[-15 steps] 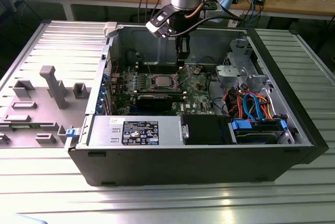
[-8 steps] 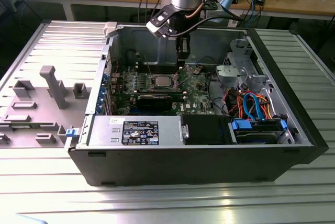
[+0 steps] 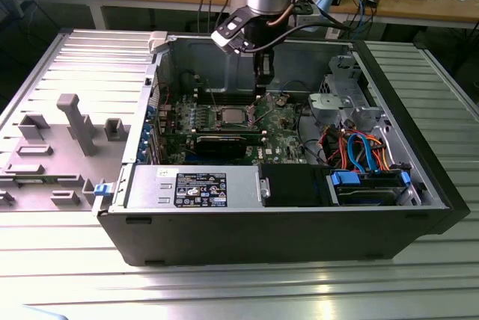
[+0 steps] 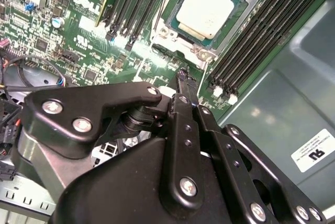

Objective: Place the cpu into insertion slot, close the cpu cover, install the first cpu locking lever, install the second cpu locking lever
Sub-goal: 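Close the cpu cover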

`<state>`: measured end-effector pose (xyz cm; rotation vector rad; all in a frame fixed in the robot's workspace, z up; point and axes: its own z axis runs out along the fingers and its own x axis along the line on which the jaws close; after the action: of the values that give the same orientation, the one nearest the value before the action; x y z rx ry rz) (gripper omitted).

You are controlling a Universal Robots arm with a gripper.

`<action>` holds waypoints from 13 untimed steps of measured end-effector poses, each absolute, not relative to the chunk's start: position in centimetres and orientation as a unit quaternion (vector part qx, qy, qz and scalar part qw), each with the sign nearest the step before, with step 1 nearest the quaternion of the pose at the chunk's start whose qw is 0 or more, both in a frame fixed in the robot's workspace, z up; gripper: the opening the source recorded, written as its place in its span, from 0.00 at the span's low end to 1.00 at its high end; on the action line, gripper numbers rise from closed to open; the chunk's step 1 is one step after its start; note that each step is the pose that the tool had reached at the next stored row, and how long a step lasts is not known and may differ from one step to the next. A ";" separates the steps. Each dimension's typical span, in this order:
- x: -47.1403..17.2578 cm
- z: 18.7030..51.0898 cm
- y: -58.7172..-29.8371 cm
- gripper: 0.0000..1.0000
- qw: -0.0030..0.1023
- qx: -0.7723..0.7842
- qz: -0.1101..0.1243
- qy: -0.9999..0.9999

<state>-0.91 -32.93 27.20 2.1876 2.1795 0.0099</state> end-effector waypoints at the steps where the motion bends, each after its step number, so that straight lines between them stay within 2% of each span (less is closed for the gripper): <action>1: -0.8 27.2 -32.9 0.11 0.027 0.708 0.003 0.706; 13: -0.5 27.2 -32.9 0.11 0.027 0.708 0.003 0.706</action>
<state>-0.52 -32.93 27.20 2.1877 2.1794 0.0099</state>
